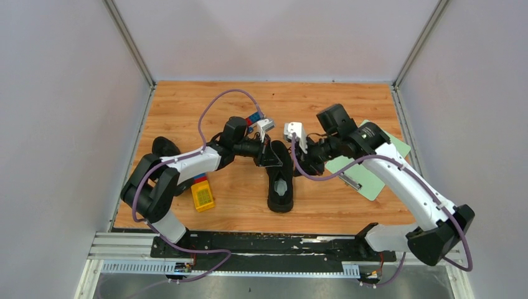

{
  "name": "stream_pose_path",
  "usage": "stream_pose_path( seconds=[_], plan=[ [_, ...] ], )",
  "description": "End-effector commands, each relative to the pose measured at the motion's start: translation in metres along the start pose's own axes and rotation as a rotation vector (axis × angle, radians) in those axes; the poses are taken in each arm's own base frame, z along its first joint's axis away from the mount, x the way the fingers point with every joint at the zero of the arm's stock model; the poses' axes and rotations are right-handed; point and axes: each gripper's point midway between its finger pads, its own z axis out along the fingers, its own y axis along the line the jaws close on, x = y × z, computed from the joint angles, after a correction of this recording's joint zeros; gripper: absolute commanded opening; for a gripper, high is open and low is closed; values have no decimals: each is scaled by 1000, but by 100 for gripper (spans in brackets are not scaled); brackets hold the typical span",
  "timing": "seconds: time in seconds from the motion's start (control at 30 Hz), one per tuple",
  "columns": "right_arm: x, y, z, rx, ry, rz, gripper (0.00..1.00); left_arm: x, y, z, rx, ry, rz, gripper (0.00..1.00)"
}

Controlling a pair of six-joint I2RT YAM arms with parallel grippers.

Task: Tie the shoes
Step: Wrap the shoelace around the shoelace.

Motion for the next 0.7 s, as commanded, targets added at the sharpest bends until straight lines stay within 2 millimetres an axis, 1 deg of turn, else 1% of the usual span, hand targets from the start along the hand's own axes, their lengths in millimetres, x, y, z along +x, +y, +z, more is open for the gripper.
stream_pose_path(
  seconds=[0.0, 0.03, 0.1, 0.17, 0.2, 0.27, 0.33, 0.53, 0.67],
  plan=[
    [-76, -12, -6, 35, -147, -123, 0, -17, -9, -5, 7, -43, 64, 0],
    [-84, -8, -4, 23, -153, -138, 0, -18, -9, -6, 3, -45, 66, 0],
    [-99, 8, -1, -12, -162, -186, 0, -18, -9, -7, -3, -47, 69, 0],
    [-104, 23, 1, -40, -159, -223, 0, -19, -8, -8, -14, -45, 79, 0],
    [-104, 30, 2, -49, -151, -234, 0, -18, -7, -8, -18, -38, 86, 0],
    [-98, 42, 3, -67, -131, -249, 0, -18, -5, -10, -33, -29, 97, 0],
    [-86, 50, 5, -84, -107, -260, 0, -18, -2, -11, -54, -27, 105, 0],
    [-53, 61, 5, -119, -36, -272, 0, -19, 5, -16, -88, -28, 108, 0],
    [-27, 73, 10, -166, 24, -283, 0, -18, 11, -17, -106, -25, 108, 0]
  ],
)
